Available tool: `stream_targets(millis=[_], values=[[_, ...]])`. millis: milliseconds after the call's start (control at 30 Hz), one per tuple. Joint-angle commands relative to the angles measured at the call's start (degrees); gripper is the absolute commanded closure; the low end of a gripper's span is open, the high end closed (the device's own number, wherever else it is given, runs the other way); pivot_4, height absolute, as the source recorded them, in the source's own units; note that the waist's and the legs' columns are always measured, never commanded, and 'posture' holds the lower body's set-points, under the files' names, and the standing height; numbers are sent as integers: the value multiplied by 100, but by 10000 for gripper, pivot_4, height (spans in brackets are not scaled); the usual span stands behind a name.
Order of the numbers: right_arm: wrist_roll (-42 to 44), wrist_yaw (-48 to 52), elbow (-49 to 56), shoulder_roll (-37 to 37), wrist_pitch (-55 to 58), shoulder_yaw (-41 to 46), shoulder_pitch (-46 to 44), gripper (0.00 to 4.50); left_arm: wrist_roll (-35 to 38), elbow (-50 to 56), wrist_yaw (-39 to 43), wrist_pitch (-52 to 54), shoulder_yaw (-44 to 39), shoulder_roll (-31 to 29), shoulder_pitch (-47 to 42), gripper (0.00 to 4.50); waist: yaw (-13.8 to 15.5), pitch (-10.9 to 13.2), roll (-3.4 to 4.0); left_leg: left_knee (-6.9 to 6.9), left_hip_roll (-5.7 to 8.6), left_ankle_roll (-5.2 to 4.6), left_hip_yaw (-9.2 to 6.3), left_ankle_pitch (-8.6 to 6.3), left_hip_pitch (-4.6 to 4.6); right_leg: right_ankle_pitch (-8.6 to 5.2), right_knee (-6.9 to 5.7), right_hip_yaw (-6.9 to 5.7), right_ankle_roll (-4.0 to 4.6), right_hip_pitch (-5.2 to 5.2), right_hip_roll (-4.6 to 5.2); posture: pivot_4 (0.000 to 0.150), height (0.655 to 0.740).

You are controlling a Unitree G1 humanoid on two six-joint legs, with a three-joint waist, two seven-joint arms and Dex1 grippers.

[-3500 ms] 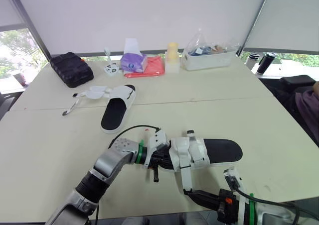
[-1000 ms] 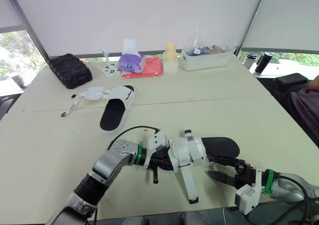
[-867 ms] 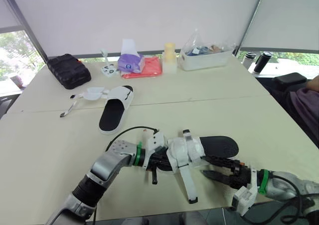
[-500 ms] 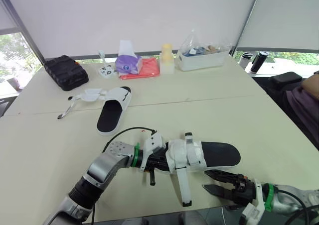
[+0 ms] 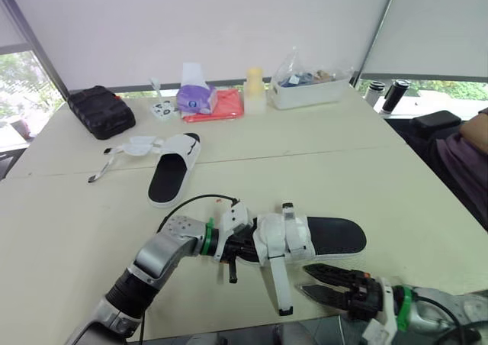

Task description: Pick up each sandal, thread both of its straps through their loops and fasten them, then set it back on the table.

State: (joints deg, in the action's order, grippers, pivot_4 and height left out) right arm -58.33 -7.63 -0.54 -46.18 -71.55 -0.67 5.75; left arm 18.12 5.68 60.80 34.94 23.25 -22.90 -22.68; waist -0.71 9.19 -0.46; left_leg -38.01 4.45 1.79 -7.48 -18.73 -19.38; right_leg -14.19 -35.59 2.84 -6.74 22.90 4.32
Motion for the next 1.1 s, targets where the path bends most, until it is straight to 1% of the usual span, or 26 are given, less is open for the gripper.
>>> stream_targets(millis=[33, 200, 233, 300, 467, 600, 733, 867, 1000, 1033, 1100], values=[[-274, -181, -124, 106, 31, -387, -305, 10445, -49, -25, -37, 119, 124, -42, 101, 45000, 7, -1, 1, 0, 0, 6, -1, 4, -1, 0, 0, 0, -1, 1, 0, 1500, 7400], [-610, -375, -292, 127, -9, -967, -621, 10445, -38, 25, -93, 158, 104, -40, 140, 45000, -1, -1, 1, 1, 1, 22, 0, 12, -1, 0, 1, 0, 0, 2, 0, 1500, 7400], [-676, -405, -320, 137, -28, -1094, -682, 12814, -38, 28, -100, 159, 94, -44, 144, 45000, -4, -1, 1, 1, 1, 21, 0, 11, -1, 0, 1, 0, 0, 2, 0, 1500, 7400], [-703, -498, -332, 124, -23, -1224, -774, 19047, -39, 34, -114, 161, 81, -51, 152, 45000, -2, -1, 1, 1, 0, 18, 0, 10, 1, 0, 0, 0, 0, 1, 0, 1500, 7400], [-447, -612, -13, -67, -74, -1192, -748, 44645, -14, 81, -154, 200, 63, -56, 204, 45000, -4, -5, -7, 1, -2, 18, -1, 10, 1, 0, -1, 0, 0, 0, -1, 1500, 7400], [31, -395, 185, -154, 139, -1055, -678, 44645, -23, 41, -150, 180, 61, -33, 184, 45000, -2, -5, -7, 1, -3, 12, -2, 6, 1, 1, -1, 0, -1, 1, -4, 1500, 7400], [1124, 83, 777, -193, 624, -787, -783, 44645, -36, -24, -129, 141, 69, -7, 152, 45000, -2, -5, -6, 1, -3, 0, -1, 0, 0, 1, 0, 0, -1, 1, -3, 1500, 7400], [1945, 620, 1199, -194, 1121, -708, -842, 44645, -58, -104, -103, 89, 88, 22, 108, 45000, 14, -3, -9, 1, -3, -1, -5, -1, -2, 1, 2, -2, -2, -1, -1, 1500, 7400], [2670, 1213, 1373, -70, 1604, -883, -939, 44645, -86, -198, -60, 26, 122, 74, 40, 45000, 5, -2, -9, 1, -3, -4, -4, -2, -5, 7, 4, -3, -13, 2, 0, 1500, 7400], [2920, 1387, 1385, -13, 1782, -963, -971, 44645, -93, -226, -54, 11, 130, 86, 19, 45000, 5, -2, -9, 1, -3, -4, -4, -2, -5, 8, 4, -3, -13, 2, 0, 1500, 7400], [3686, 1820, 1439, 148, 2414, -1105, -998, 44645, -103, -266, -43, -18, 139, 98, -10, 45000, 4, -2, -10, 1, -4, -4, -5, -2, -5, 8, 4, -3, -13, 2, 0, 1500, 7400]])
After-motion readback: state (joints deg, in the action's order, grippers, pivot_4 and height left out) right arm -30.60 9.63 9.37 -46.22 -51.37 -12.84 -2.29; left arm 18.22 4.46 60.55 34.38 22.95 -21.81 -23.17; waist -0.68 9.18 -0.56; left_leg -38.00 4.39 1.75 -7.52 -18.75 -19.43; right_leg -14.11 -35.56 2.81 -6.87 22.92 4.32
